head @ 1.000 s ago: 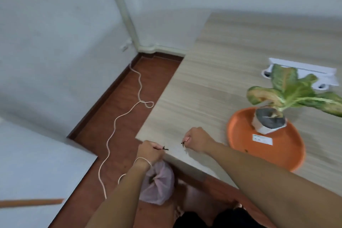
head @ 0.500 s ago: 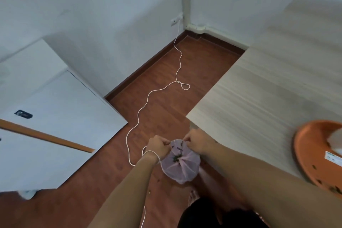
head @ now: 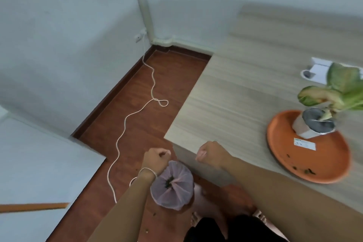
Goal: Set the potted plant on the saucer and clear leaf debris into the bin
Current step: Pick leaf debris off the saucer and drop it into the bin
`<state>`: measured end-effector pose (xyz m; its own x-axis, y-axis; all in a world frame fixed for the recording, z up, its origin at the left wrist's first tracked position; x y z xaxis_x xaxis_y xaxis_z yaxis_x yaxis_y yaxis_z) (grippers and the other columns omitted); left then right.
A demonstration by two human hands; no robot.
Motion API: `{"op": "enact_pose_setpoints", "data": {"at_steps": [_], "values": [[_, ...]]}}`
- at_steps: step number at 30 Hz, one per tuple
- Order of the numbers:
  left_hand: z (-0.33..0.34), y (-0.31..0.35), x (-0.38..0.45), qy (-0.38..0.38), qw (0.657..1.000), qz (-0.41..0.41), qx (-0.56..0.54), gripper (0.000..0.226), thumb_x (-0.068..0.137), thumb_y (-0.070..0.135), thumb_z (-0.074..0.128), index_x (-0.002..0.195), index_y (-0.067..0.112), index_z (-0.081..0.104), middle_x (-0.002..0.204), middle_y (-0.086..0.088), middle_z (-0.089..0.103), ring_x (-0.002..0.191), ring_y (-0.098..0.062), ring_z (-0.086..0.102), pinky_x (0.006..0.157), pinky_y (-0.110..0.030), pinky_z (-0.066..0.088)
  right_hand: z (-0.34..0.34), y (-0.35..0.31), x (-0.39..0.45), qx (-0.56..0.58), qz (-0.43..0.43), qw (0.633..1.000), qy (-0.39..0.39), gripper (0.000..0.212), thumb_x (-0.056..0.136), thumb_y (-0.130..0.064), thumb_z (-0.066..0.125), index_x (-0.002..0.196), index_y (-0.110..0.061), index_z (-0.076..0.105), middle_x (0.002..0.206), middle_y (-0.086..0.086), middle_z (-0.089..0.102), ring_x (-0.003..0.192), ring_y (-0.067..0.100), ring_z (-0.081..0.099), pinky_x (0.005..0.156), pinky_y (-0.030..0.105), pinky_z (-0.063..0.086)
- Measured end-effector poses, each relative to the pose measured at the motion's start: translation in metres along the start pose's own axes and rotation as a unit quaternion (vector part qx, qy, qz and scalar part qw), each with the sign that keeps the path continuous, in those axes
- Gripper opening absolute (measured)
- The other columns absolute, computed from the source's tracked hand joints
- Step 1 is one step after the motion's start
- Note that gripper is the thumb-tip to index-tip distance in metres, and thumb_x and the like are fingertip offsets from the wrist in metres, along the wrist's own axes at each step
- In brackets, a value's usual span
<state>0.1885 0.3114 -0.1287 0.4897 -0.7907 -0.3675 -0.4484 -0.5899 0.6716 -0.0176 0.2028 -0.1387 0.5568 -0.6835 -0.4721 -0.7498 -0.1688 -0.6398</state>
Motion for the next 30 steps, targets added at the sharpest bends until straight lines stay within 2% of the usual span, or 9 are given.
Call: {"op": "enact_pose_setpoints", "data": {"at_steps": [4,8,10,12,15,18,21,25,30], "values": [[0.045,0.064,0.014,-0.054,0.998,0.039,-0.019,0.022,0.084,0.021,0.066,0.065,0.013,0.074,0.052,-0.006,0.071,0.045,-0.012,0.064,0.058,-0.032,0.059,-0.073,0.057,-0.032,0.042,0.035,0.996,0.073,0.011,0.078,-0.020,0.071,0.076,-0.013,0.079,0.061,-0.015,0.067,0.056,-0.006,0.061,0.064,0.022,0.053],[0.107,0.148,0.009,-0.115,0.985,0.124,0.039,0.028,0.086,0.018,0.064,0.059,0.020,0.070,0.050,0.000,0.069,0.043,-0.001,0.063,0.053,-0.023,0.054,-0.144,0.141,-0.081,0.063,0.105,0.978,0.171,0.015,0.079,-0.026,0.073,0.070,-0.015,0.075,0.060,-0.013,0.067,0.058,-0.001,0.058,0.056,0.020,0.042],[0.143,0.188,0.001,-0.155,0.974,0.153,0.055,0.017,0.086,0.016,0.066,0.073,0.022,0.075,0.057,0.008,0.070,0.048,0.002,0.065,0.055,-0.014,0.052,-0.170,0.188,-0.112,0.073,0.159,0.963,0.205,0.022,0.078,-0.031,0.074,0.063,-0.016,0.071,0.051,-0.013,0.062,0.048,-0.001,0.055,0.053,0.022,0.041],[0.180,0.224,-0.009,-0.194,0.961,0.180,0.080,0.013,0.085,0.019,0.066,0.088,0.020,0.079,0.073,0.009,0.075,0.064,0.000,0.070,0.068,-0.014,0.055,-0.186,0.227,-0.140,0.062,0.212,0.950,0.222,0.025,0.076,-0.034,0.074,0.061,-0.015,0.069,0.056,-0.007,0.066,0.056,0.004,0.061,0.054,0.023,0.044],[0.234,0.271,-0.026,-0.242,0.937,0.218,0.125,0.021,0.084,0.023,0.065,0.101,0.021,0.079,0.092,0.008,0.077,0.086,-0.006,0.071,0.084,-0.015,0.051,-0.197,0.270,-0.167,0.015,0.263,0.942,0.209,0.023,0.076,-0.032,0.070,0.058,-0.019,0.062,0.071,-0.003,0.068,0.080,0.021,0.065,0.071,0.029,0.050],[0.279,0.304,-0.042,-0.277,0.919,0.234,0.156,0.023,0.084,0.019,0.066,0.104,0.022,0.077,0.089,0.006,0.073,0.089,-0.011,0.069,0.086,-0.019,0.051,-0.194,0.297,-0.173,0.006,0.279,0.944,0.174,0.013,0.071,-0.033,0.059,0.068,-0.025,0.069,0.087,-0.004,0.074,0.090,0.021,0.069,0.079,0.031,0.056],[0.317,0.321,-0.052,-0.308,0.893,0.238,0.225,0.024,0.083,0.020,0.069,0.105,0.022,0.076,0.095,0.000,0.075,0.092,-0.016,0.069,0.086,-0.027,0.054,-0.192,0.299,-0.168,-0.037,0.257,0.958,0.122,0.032,0.069,-0.040,0.060,0.093,-0.021,0.074,0.099,0.002,0.074,0.095,0.026,0.069,0.080,0.034,0.057],[0.348,0.319,-0.055,-0.326,0.854,0.224,0.337,0.052,0.071,0.037,0.081,0.118,0.019,0.068,0.119,-0.005,0.067,0.111,-0.022,0.063,0.099,-0.036,0.050,-0.192,0.284,-0.159,-0.111,0.229,0.964,0.075,0.042,0.075,-0.049,0.069,0.103,-0.018,0.068,0.110,0.007,0.069,0.104,0.029,0.066,0.083,0.034,0.053],[0.366,0.312,-0.063,-0.324,0.805,0.239,0.436,0.045,0.076,0.032,0.075,0.116,0.014,0.067,0.124,-0.010,0.064,0.115,-0.029,0.061,0.097,-0.037,0.051,-0.186,0.279,-0.152,-0.165,0.229,0.957,0.061,0.034,0.085,-0.036,0.063,0.111,-0.014,0.066,0.119,0.010,0.066,0.109,0.031,0.065,0.084,0.037,0.053]]}}
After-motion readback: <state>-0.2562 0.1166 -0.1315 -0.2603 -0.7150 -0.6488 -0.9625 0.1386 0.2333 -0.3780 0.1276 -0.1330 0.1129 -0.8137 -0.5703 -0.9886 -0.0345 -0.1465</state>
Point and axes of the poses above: each hand's wrist, its own x-axis towards the middle knuckle, its own z-axis out of the palm, y = z × x, the point moved 6 cm from there along x, towards the middle knuckle
